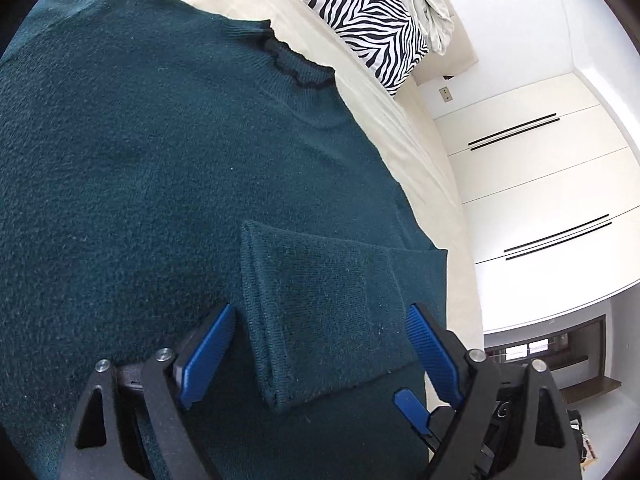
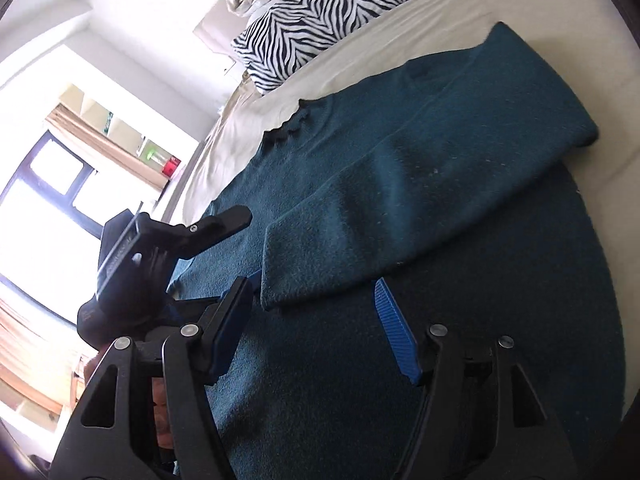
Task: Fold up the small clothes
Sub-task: 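Grasp a sweater sleeve with the right gripper and fold it across the body, then grasp the other sleeve cuff with the left gripper and lift it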
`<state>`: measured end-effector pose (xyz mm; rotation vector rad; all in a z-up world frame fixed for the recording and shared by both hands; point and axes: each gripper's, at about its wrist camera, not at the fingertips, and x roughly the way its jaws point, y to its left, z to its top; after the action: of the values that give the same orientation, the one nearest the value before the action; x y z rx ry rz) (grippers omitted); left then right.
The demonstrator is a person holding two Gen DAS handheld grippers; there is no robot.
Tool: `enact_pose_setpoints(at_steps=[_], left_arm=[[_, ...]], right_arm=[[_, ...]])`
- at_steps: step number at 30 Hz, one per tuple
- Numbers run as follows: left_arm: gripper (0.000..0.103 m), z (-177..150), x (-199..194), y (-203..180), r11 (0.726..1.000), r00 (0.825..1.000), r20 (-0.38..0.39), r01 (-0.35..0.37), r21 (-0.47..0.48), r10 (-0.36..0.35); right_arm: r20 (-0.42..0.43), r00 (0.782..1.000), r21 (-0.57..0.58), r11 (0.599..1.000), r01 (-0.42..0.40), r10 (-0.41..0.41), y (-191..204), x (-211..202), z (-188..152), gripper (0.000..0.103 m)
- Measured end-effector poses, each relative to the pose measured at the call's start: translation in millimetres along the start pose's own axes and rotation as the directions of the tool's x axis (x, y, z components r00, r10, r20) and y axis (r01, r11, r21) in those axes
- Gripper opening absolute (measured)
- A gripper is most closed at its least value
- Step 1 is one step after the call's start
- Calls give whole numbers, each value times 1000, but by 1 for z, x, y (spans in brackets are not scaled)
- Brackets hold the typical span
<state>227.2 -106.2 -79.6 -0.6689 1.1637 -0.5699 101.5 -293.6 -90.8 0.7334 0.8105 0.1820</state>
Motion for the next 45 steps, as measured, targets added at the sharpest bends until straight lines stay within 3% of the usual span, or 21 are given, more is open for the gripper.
enact_pose_setpoints(at_steps=[3,4,5,7,10,15,21,28,32,34,38,41,45], left_arm=[[38,4,9,-7,998,998,-32,-61,26,62],[13,6,12,-9,997,996,-48,-69,36,71],[8,9,12,-10,996,995,-50,-79,45,82],[9,18,2,-11,996,997,-29,-65,59,67],[9,39,-29,-8,995,996,68,-70,76,65],[9,77,-70,18,985,967,210,-159,66,142],[9,96,-59,50,980,963,210,-189,69,171],[9,99,-58,56,980,939,308,-186,75,155],[9,93,-56,69,977,927,330,-206,47,180],[9,88,-44,82,970,928,305,-239,48,214],[11,83,-42,95,981,934,314,-192,40,170],[11,82,-41,95,980,932,322,-193,54,166],[11,81,-41,97,980,932,325,-189,57,161]], right_arm=[[33,999,73,997,-11,8,-25,-23,0,63],[37,999,94,995,-17,14,-31,-26,1,63],[41,999,115,993,-26,22,-37,-31,1,63],[48,998,143,989,-42,36,-48,-41,1,63],[58,997,181,982,-56,46,-61,-50,5,63],[70,996,248,966,-69,53,-82,-55,11,63],[75,995,274,958,-85,66,-88,-53,22,63],[71,994,358,929,-98,78,-87,-27,52,63],[79,989,471,869,-151,129,-101,-1,65,63],[140,983,496,850,-176,122,-110,3,71,63],[289,946,579,760,-296,148,-137,-5,74,60],[339,934,560,773,-298,114,-144,-17,71,57],[311,948,553,800,-235,64,-144,-23,61,54]])
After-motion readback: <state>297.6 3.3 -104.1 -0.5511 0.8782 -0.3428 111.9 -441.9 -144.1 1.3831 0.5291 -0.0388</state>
